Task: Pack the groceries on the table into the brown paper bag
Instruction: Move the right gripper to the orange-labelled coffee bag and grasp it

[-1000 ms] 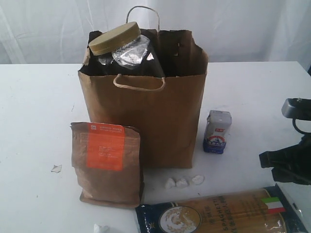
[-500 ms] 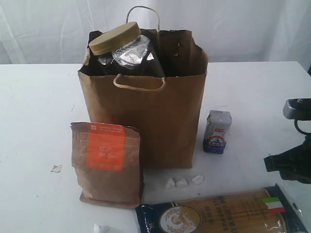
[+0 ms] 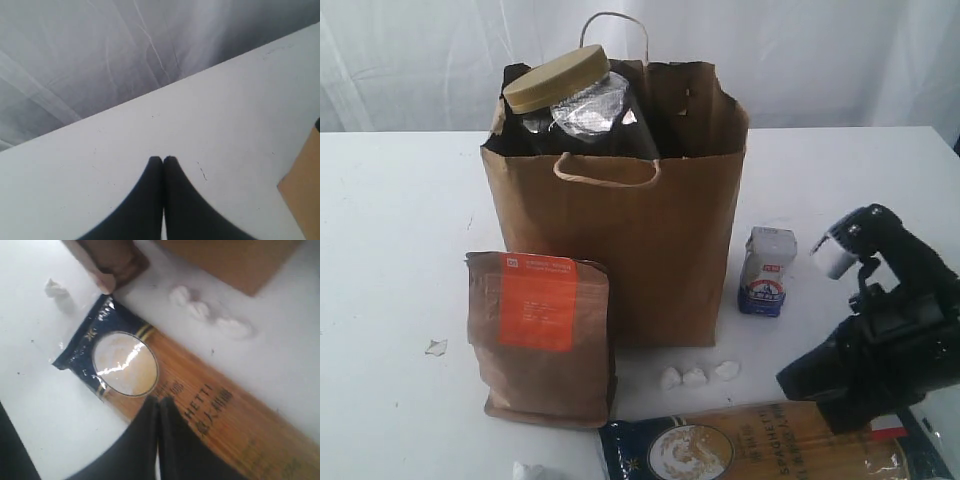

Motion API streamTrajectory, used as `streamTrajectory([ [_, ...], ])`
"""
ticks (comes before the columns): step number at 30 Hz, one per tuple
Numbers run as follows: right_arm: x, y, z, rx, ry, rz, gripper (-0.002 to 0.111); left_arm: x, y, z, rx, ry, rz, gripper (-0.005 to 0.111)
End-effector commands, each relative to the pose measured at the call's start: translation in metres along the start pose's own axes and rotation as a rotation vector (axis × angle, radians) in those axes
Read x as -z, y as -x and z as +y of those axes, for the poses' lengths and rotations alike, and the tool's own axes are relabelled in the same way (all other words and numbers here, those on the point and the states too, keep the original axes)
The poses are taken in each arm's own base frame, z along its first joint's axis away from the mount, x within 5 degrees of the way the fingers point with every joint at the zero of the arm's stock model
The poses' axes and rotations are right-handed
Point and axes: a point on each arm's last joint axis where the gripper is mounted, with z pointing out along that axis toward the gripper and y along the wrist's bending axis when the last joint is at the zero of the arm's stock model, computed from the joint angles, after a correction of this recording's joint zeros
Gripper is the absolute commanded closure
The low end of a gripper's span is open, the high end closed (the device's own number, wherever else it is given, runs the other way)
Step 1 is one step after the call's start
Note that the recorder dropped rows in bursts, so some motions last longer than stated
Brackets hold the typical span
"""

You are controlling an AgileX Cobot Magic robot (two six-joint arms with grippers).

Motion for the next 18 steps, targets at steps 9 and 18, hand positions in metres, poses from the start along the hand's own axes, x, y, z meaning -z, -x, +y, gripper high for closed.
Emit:
streamTrajectory([
  [9, -0.018, 0.034, 0.051, 0.568, 0.072, -0.219, 0.088, 0.006, -0.2, -0.028, 0.31, 0.192, -0.166, 0.107],
  [18, -0.018, 0.041, 0.051, 0.537, 0.036, -0.288, 0.035, 0.044, -0.275, -0.073, 0.426, 0.139, -0.191, 0.107],
])
